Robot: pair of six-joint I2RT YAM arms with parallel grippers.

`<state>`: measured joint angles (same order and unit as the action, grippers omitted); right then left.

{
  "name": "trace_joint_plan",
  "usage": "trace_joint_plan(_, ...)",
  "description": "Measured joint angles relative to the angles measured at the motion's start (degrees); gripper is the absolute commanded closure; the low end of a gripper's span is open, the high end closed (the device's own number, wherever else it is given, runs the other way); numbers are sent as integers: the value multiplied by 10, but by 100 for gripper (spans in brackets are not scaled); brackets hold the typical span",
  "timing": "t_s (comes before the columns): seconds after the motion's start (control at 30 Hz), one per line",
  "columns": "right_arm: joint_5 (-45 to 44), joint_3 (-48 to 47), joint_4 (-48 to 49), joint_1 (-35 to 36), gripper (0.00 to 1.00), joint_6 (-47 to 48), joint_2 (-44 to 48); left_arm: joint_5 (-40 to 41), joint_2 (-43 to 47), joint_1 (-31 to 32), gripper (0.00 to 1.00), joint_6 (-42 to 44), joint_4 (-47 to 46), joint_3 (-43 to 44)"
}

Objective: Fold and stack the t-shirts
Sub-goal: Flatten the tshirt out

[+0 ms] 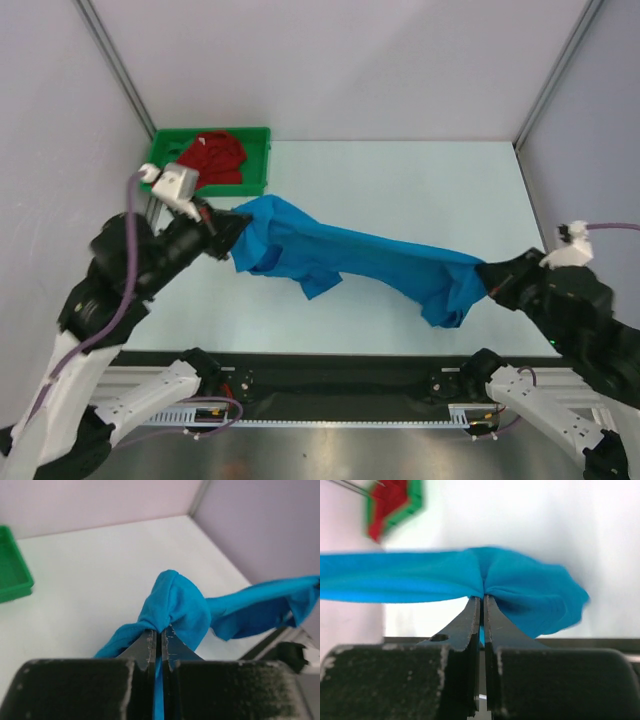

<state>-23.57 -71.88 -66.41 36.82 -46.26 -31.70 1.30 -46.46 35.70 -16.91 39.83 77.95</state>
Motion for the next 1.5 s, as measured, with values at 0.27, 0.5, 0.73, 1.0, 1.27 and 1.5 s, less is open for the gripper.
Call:
trace_joint_plan(0.27,-2,-156,3,0,100,54,4,-105,82,2,100,-1,34,46)
trace_joint_plan(0.5,-43,-145,23,2,100,72,-59,-23,16,3,100,-16,75,110)
trace_joint_plan(0.73,-85,-83,96,-74,100,103,-235,74,-255,-53,100,-16,76,238)
trace_joint_plan(1.0,138,40,307,-348,100,136,-432,45,-639,-117,100,1,48,403)
trace_joint_plan(1.27,263,-31,437,-414,100,176,-676,40,-870,-140,100,35,0,571)
trace_joint_plan(1.5,293,-138,458,-422,79,208,-785,46,-850,-149,61,41,-94,516)
